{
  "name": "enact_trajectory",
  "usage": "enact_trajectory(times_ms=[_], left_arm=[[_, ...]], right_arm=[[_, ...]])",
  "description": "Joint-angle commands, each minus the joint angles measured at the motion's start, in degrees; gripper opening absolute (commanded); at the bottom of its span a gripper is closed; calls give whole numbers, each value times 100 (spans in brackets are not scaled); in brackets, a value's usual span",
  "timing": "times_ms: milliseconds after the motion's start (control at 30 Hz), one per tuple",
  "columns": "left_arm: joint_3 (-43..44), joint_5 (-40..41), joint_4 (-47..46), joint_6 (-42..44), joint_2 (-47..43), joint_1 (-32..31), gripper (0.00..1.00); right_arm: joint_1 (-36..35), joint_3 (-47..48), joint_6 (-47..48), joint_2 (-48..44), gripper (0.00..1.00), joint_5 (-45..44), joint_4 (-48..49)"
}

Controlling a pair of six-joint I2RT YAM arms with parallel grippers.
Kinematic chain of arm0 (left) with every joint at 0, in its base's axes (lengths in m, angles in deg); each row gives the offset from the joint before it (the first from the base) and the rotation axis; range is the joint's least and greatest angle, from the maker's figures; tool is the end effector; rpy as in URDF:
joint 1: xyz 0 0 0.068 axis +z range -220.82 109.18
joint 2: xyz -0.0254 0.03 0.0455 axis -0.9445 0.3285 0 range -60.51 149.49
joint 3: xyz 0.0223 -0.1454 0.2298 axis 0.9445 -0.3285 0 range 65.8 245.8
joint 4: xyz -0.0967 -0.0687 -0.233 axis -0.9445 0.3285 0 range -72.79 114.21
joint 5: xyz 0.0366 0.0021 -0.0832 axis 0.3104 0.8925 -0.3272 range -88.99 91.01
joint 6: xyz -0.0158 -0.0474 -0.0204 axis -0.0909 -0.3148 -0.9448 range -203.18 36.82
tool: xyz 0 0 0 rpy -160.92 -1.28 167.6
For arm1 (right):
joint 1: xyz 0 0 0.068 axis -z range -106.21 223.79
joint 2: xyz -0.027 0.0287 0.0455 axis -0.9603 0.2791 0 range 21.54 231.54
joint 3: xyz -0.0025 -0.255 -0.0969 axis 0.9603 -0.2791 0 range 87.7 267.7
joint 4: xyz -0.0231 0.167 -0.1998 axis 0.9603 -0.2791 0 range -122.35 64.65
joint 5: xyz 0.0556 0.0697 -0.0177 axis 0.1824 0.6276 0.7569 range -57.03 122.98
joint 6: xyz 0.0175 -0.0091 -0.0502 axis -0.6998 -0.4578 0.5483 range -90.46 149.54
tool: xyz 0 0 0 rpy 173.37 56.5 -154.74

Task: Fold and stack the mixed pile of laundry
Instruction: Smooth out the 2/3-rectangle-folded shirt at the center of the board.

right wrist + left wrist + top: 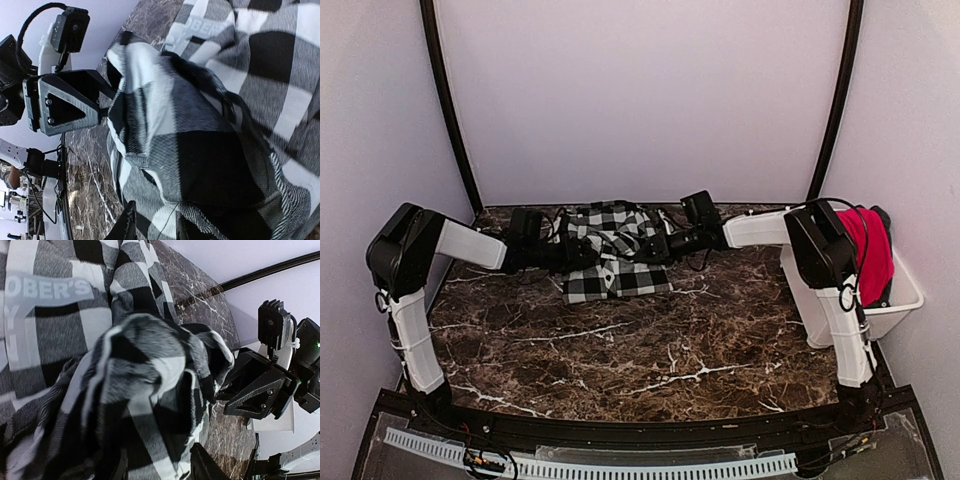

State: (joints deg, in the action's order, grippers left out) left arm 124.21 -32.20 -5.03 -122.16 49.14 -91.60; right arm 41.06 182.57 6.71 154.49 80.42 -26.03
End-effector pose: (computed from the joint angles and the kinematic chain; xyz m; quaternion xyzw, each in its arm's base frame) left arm 0.3668 -0.1602 0.1583 0.0125 0.8383 -0.4557 0.2991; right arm 0.4116 0.2958 0.1415 -0.2446 0.8074 0.5055 0.1812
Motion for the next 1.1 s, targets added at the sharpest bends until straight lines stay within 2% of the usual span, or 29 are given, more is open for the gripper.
enact_trajectory(times_ms=[0,233,333,400,500,600,700,800,900,1067], left_arm=[[646,84,136,187,336,98,42],[1786,-122,378,285,1063,463,42],[2336,-162,640,386,1365,574,44],[2495,-194,635,375,1399,638,47],[2522,-297,599,257,1262,726,57],[2249,-184,621,319,787,724,65],[1848,-87,583,331,300,720,67],[1253,-148,397,316,44,661,67],[915,-235,256,387,18,460,60],[908,-419,-49,237,487,208,49]], right_arm=[[144,895,66,455,24,-279,-345],[423,2587,43,1431,24,-353,-777],[523,3313,-12,1774,29,-328,-953],[575,3660,-79,1859,38,-238,-1017],[610,3569,-8,1507,53,-200,-1030],[610,2661,125,716,63,-169,-783],[582,1774,231,134,63,-62,-508],[447,1210,449,-123,58,-40,-491],[257,1128,582,-16,49,63,-563],[92,1547,460,628,37,169,-542]])
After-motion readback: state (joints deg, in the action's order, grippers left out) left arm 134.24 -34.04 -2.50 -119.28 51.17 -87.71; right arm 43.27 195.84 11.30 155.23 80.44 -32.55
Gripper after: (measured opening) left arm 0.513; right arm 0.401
